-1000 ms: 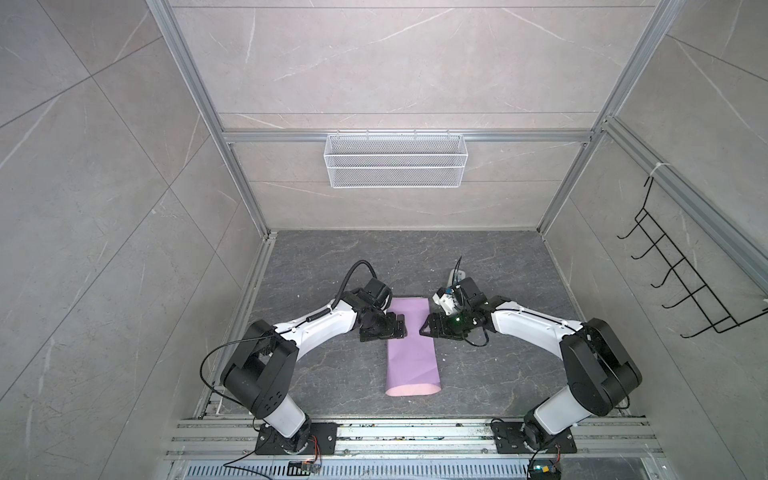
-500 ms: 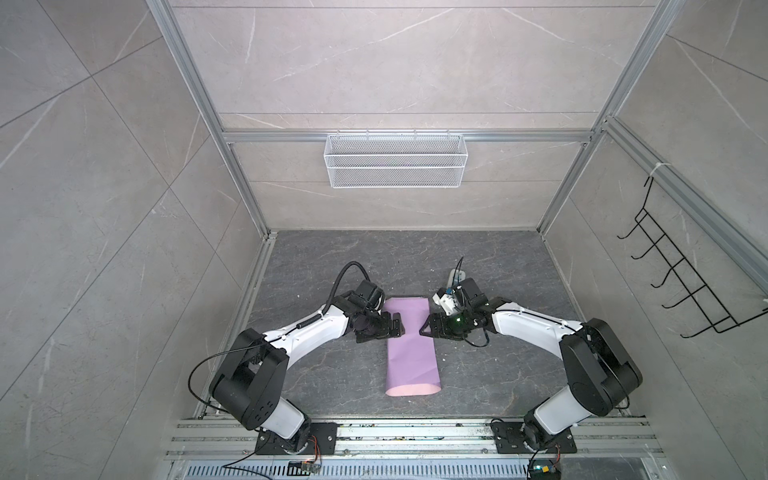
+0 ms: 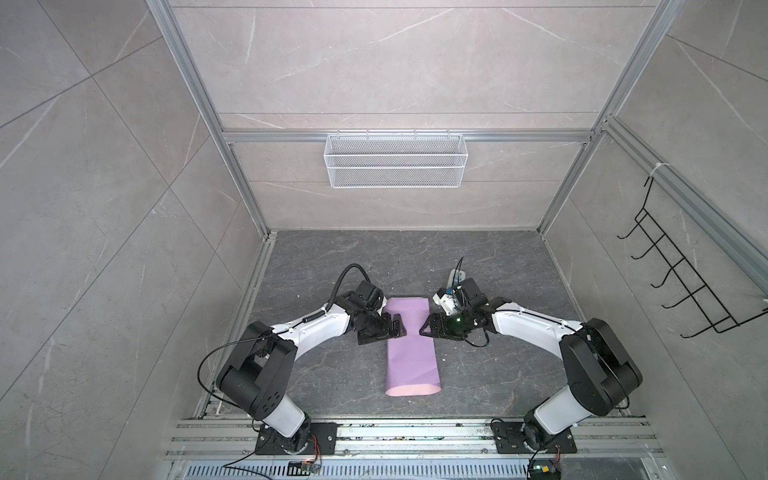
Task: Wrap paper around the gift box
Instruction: 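Lower the left gripper onto the paper end nearest it while the right holds the seam, then release the seam and move the right gripper to the white tape dispenser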
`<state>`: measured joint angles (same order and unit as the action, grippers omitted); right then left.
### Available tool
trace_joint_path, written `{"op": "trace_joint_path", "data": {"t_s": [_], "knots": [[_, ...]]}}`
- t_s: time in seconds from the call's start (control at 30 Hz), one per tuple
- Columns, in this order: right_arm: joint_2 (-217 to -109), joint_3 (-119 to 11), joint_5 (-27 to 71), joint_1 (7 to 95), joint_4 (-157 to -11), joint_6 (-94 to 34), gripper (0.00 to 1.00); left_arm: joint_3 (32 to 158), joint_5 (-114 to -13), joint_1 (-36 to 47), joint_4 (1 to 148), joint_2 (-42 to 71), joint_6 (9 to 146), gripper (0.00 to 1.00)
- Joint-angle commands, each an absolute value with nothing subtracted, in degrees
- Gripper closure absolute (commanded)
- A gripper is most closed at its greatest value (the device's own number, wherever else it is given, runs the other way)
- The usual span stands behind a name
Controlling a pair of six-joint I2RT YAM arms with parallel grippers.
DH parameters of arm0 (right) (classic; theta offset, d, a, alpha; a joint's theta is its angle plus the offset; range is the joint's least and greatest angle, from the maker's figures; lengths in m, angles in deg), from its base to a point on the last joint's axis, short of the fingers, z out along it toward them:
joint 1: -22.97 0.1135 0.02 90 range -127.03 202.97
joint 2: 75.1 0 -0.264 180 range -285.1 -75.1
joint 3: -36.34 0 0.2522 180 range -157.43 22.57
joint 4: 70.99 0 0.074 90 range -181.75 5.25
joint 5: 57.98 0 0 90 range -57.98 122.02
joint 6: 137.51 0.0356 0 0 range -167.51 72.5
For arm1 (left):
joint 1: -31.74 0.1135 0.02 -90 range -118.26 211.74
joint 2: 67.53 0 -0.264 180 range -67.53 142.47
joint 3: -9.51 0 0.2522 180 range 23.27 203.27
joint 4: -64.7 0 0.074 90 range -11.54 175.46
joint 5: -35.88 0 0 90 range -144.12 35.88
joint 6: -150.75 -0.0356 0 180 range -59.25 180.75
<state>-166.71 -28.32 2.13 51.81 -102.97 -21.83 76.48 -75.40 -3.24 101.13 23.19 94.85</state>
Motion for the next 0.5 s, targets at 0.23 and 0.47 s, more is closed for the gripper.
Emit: {"op": "trace_joint_path", "data": {"t_s": [0.23, 0.47], "knots": [[-163.1, -31.1, 2.2, 50.9, -108.9, -22.0, 0.15, 76.2, -72.4, -3.5, 107.2, 26.1, 91.6, 0.03], [-158.0, -35.2, 3.0, 42.9, -113.4, -24.4, 0.14, 76.0, -72.5, -3.6, 107.2, 26.0, 91.7, 0.03]]}}
